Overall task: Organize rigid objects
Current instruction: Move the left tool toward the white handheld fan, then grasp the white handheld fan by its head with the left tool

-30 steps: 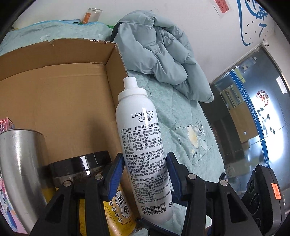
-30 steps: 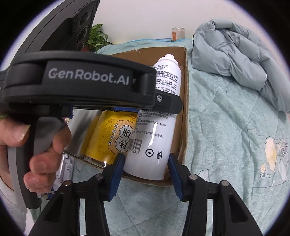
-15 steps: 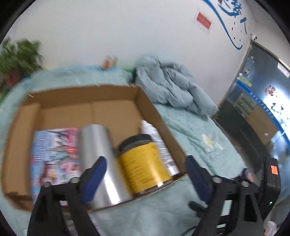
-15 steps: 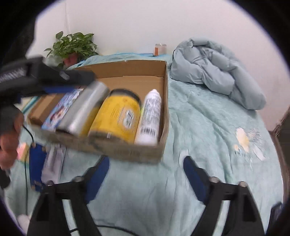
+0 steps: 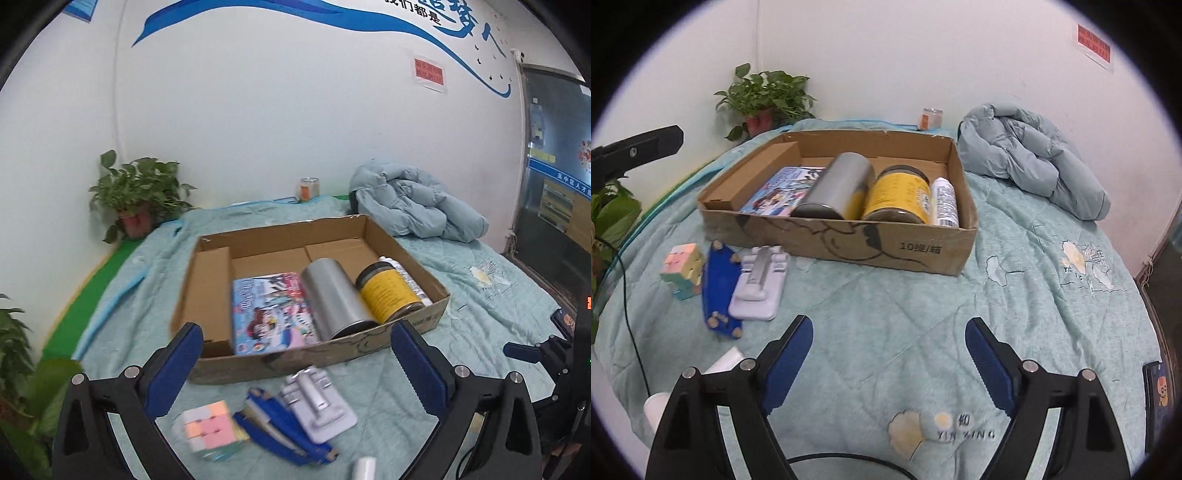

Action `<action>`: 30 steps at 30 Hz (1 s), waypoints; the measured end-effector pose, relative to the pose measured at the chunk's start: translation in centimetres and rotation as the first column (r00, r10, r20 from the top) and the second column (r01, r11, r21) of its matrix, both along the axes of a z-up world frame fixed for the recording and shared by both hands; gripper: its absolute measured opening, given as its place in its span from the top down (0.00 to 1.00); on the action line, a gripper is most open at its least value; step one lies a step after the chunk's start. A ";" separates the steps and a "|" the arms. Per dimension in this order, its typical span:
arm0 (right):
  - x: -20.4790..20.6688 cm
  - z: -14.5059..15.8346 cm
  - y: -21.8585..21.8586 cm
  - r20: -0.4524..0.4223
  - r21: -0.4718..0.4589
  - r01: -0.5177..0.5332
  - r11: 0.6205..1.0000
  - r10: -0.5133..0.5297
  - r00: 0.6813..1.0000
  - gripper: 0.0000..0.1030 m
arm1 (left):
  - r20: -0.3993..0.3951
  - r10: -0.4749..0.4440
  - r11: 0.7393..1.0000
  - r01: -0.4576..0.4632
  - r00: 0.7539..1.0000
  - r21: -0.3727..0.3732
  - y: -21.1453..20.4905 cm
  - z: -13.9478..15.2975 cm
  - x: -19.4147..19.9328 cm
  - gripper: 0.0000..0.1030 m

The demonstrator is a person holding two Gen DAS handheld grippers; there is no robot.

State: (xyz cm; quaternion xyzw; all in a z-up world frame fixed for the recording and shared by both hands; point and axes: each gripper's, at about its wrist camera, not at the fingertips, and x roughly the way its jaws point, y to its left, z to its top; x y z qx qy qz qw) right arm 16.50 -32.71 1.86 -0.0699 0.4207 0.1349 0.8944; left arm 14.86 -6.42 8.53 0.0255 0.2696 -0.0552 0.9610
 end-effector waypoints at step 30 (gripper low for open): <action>-12.8 -6.3 5.8 -0.190 0.344 -0.304 0.889 0.383 0.904 0.19 | -0.561 -0.317 0.842 -0.045 0.765 -0.537 -1.3 -16.2 -12.4 0.24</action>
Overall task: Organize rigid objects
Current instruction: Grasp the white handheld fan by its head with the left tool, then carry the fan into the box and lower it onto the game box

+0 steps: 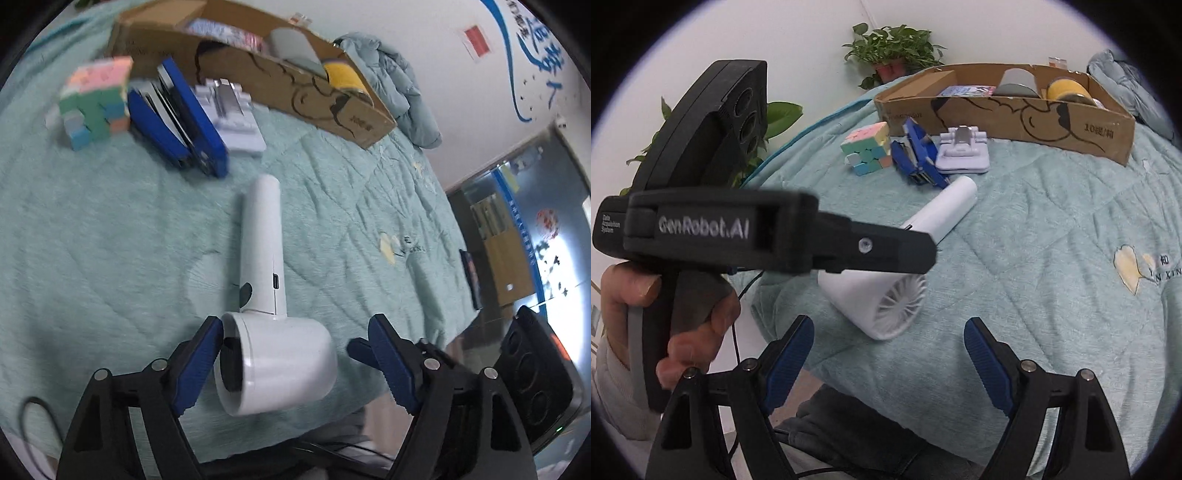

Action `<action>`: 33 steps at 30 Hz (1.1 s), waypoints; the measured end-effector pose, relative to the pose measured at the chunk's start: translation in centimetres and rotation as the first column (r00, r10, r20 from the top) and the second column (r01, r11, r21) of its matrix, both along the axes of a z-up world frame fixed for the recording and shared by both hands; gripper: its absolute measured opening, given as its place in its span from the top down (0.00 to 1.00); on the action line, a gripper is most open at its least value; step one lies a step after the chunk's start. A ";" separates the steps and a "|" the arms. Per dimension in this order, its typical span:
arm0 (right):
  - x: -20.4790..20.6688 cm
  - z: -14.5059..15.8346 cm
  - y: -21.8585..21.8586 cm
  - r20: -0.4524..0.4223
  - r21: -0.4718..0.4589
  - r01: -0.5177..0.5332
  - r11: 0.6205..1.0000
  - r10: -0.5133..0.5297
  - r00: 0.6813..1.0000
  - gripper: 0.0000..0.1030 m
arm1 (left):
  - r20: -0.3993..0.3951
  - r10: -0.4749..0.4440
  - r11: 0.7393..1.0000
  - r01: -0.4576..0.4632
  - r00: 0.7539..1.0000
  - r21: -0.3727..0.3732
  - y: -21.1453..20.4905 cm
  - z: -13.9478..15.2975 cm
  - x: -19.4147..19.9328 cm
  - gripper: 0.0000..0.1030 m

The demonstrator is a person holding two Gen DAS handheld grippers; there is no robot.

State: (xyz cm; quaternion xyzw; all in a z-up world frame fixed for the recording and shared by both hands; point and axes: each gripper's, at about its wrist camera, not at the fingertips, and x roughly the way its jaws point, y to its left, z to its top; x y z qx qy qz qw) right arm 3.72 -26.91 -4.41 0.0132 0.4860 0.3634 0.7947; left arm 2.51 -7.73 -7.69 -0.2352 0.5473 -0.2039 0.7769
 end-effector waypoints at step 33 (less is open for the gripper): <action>6.9 0.7 -4.1 0.023 -0.088 0.242 0.966 -0.241 0.970 0.44 | -0.055 -0.066 0.985 0.056 0.996 -0.162 -3.8 -3.5 16.3 0.58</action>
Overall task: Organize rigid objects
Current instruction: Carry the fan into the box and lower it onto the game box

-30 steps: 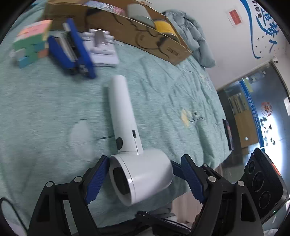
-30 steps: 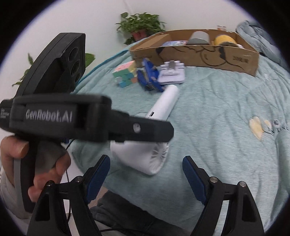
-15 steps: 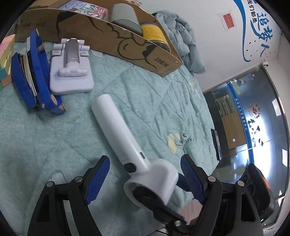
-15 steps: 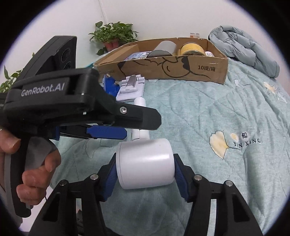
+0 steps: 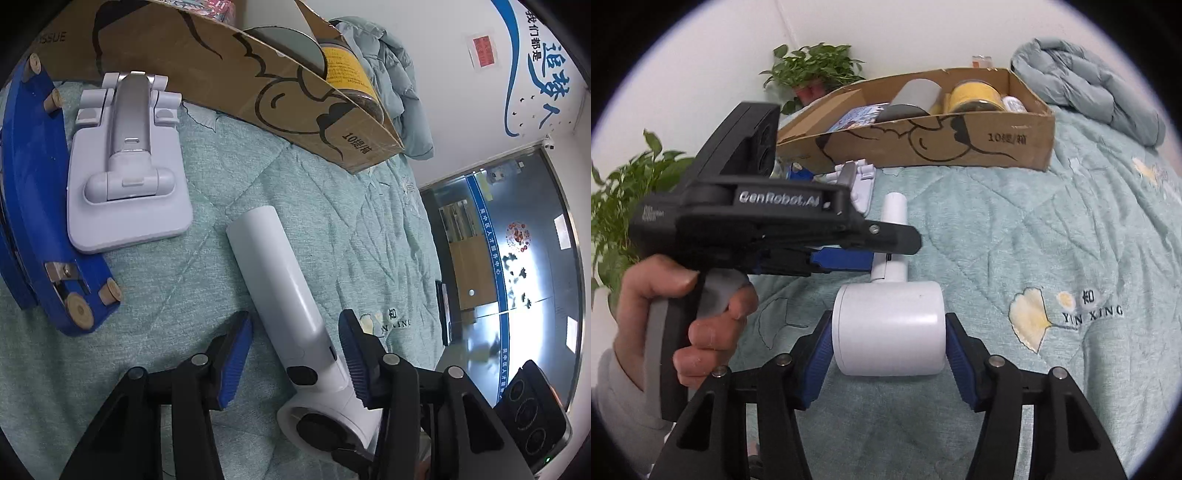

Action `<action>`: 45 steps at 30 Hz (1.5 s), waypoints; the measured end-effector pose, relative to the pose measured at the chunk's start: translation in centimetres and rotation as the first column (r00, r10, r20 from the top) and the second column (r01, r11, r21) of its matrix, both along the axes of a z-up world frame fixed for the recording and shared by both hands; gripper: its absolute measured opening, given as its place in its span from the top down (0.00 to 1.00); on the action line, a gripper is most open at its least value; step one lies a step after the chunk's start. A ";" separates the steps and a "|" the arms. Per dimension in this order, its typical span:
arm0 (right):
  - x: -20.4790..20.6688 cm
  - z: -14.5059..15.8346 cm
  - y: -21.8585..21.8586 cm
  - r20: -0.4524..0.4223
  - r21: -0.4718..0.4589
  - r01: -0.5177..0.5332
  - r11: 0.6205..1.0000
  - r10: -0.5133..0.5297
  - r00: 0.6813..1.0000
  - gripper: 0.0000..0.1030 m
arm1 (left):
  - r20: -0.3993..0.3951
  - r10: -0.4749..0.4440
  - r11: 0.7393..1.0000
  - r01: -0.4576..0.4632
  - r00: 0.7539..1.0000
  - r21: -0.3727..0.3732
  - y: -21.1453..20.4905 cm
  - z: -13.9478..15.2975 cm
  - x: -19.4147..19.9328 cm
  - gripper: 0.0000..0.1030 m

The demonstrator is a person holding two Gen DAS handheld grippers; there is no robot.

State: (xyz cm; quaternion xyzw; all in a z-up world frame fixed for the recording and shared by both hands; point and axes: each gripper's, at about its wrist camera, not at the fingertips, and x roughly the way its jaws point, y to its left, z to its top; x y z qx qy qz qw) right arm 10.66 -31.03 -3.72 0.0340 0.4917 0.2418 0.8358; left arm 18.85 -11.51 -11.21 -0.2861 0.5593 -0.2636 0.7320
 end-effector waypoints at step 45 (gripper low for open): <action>12.2 9.5 13.9 0.301 0.017 -0.020 1.000 0.014 0.954 0.45 | 0.333 0.035 0.985 -0.088 0.942 0.148 13.9 16.5 14.2 0.69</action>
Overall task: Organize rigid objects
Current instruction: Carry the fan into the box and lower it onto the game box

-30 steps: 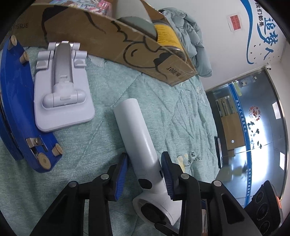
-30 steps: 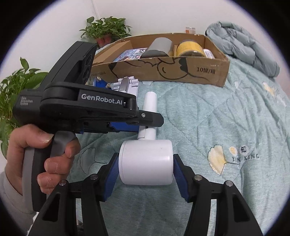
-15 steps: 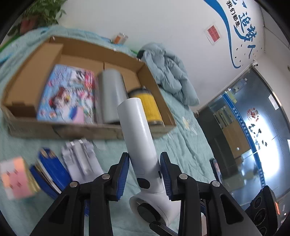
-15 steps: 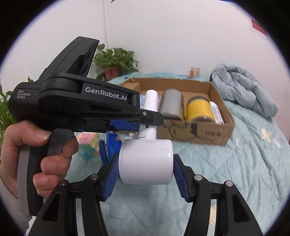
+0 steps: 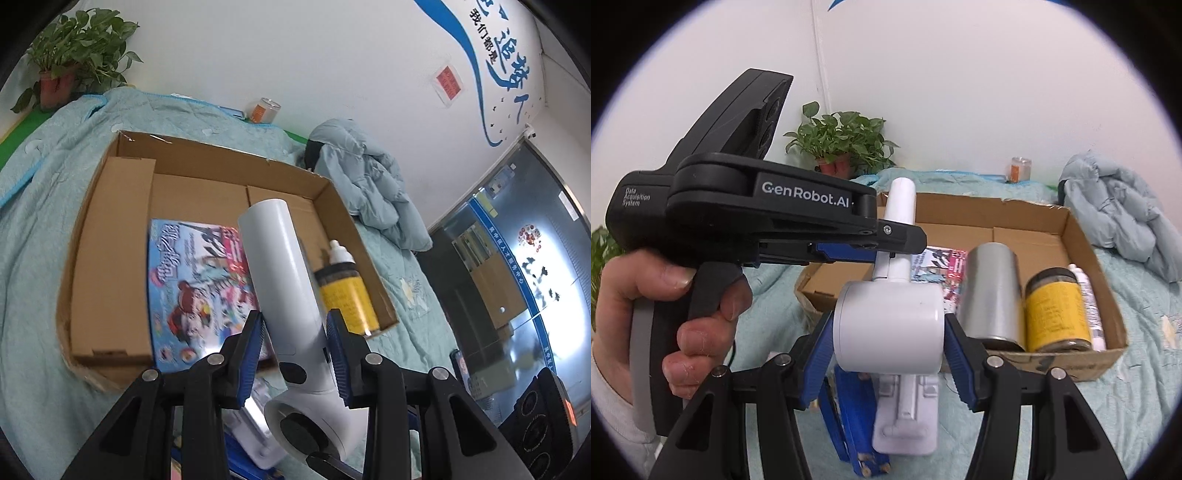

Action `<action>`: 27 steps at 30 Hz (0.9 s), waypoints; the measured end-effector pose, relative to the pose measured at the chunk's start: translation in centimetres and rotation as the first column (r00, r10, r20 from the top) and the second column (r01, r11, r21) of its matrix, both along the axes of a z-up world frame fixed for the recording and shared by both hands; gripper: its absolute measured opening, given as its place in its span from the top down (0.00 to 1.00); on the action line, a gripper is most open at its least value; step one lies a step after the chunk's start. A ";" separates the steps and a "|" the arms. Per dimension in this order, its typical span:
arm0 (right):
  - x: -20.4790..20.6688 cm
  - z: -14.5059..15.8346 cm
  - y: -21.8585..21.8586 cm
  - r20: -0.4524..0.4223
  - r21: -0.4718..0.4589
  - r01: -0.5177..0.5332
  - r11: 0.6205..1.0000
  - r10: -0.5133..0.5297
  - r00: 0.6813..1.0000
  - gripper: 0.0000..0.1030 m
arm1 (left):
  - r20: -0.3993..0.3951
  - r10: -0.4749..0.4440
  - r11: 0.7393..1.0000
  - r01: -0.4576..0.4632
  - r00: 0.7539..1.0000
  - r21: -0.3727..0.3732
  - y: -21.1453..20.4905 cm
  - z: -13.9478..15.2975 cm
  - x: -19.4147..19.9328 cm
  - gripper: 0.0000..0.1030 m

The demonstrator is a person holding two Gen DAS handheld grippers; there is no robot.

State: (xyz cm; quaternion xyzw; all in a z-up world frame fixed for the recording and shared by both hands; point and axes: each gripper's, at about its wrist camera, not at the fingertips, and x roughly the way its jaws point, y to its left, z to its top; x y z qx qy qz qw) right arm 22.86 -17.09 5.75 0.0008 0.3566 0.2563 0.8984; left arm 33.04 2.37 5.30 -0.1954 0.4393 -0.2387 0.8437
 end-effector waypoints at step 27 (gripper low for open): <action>8.1 -6.7 5.7 -0.329 0.076 -0.128 0.989 0.146 0.933 0.42 | -0.169 0.025 0.995 -0.008 0.985 0.100 4.9 -9.7 8.3 0.77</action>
